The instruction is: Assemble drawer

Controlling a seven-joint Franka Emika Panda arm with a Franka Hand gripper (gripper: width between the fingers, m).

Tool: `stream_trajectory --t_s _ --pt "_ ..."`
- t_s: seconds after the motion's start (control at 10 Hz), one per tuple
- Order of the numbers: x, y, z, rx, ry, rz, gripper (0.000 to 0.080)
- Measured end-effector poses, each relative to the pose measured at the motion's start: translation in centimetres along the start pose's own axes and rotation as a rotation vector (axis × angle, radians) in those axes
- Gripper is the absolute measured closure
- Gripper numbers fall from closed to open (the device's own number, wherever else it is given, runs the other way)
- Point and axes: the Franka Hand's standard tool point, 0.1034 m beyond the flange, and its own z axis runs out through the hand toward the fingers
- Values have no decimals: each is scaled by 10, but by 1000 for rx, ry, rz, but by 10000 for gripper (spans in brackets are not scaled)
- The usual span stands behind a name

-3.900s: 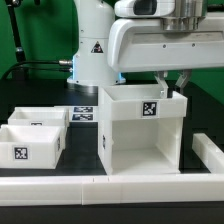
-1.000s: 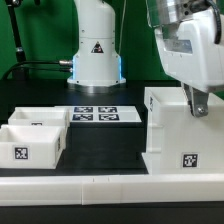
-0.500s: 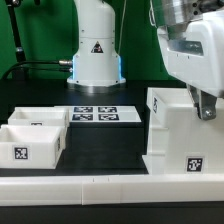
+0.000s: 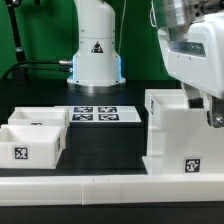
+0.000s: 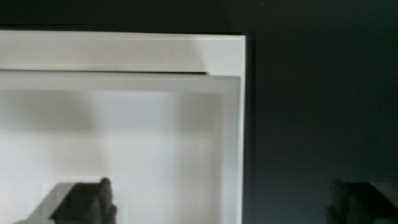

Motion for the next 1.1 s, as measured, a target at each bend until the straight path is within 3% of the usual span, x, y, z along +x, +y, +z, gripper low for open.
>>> stream_trajectory --t_s 0.2,0.5,0.8,0.9,1.0,1.1 --pt "-1 7 -8 -1 -1 -109 166" --pt "14 33 -38 6 -3 -305 151" --pt "11 33 -33 -1 -4 -343 151" --pt "15 37 -32 -28 -6 -480 151" --pt "26 43 -33 -96 -25 -690 151" --pt "38 45 -40 -111 -29 -848 151"
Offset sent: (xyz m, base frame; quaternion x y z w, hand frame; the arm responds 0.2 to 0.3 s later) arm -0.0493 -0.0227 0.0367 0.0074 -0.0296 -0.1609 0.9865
